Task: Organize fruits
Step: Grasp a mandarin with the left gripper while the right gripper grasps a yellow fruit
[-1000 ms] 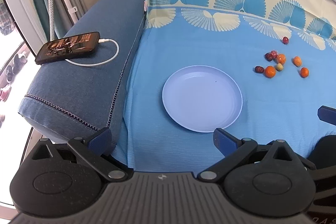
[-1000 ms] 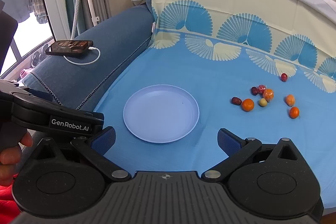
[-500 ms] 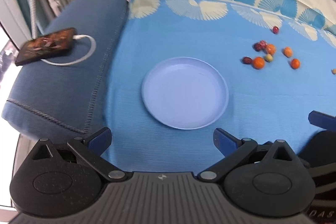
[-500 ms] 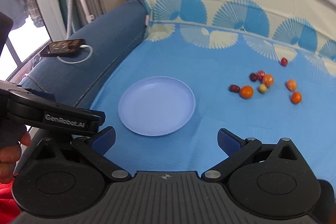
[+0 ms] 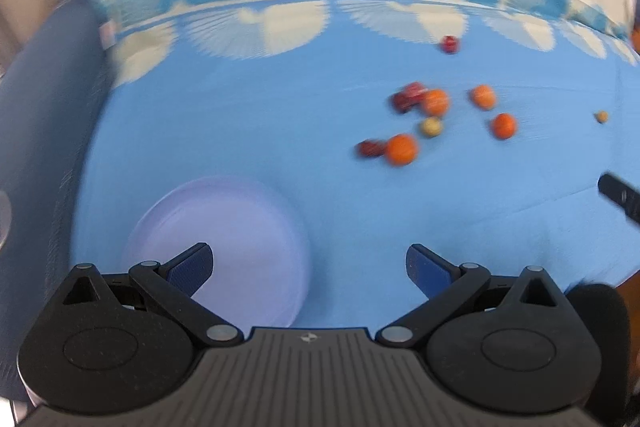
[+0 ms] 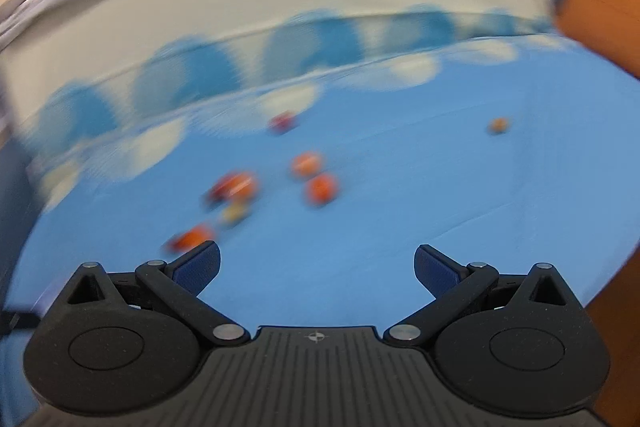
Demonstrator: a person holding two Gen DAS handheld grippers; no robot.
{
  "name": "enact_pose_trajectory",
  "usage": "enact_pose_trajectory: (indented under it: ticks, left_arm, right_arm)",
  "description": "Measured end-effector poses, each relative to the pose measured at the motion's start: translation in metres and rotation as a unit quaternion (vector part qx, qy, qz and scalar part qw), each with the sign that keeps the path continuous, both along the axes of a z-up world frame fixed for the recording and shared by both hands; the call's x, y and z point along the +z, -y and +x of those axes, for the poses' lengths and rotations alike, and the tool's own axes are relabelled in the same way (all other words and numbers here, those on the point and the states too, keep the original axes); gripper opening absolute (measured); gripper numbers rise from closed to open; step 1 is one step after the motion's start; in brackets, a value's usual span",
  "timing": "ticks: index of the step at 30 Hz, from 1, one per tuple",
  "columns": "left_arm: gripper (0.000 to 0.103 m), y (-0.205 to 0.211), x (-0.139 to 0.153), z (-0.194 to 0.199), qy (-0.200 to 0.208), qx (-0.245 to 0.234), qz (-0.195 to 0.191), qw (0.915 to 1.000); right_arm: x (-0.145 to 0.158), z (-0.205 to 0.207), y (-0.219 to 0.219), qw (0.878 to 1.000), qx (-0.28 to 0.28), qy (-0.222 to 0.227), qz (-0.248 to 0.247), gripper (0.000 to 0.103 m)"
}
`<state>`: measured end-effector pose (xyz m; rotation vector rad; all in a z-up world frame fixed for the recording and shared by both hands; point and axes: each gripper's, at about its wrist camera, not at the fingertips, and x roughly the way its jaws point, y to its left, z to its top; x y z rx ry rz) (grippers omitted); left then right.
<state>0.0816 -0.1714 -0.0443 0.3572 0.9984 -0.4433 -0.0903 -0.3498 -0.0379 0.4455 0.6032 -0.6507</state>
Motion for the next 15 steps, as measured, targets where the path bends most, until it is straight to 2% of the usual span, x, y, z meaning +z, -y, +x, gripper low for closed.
enact_pose_trajectory:
  ticks: [3, 6, 10, 15]
  left_arm:
    - [0.103, 0.042, -0.016, 0.017, 0.009, -0.056, 0.013, 0.9983]
    - [0.103, 0.081, -0.038, 0.036, 0.008, -0.124, 0.041, 0.9914]
    - [0.103, 0.117, -0.072, 0.053, 0.029, -0.180, 0.093, 0.9789]
    - [0.103, 0.136, -0.106, 0.066, 0.035, -0.238, 0.123, 0.9628]
  right_arm:
    - [-0.012, 0.000, 0.049, 0.999, -0.052, -0.004, -0.018, 0.102]
    - [-0.031, 0.006, 0.108, 0.996, -0.090, -0.004, -0.025, 0.102]
    - [-0.057, 0.022, 0.180, 0.989, -0.148, -0.003, -0.017, 0.102]
    - [-0.105, 0.062, 0.265, 0.980, -0.195, -0.039, -0.022, 0.102]
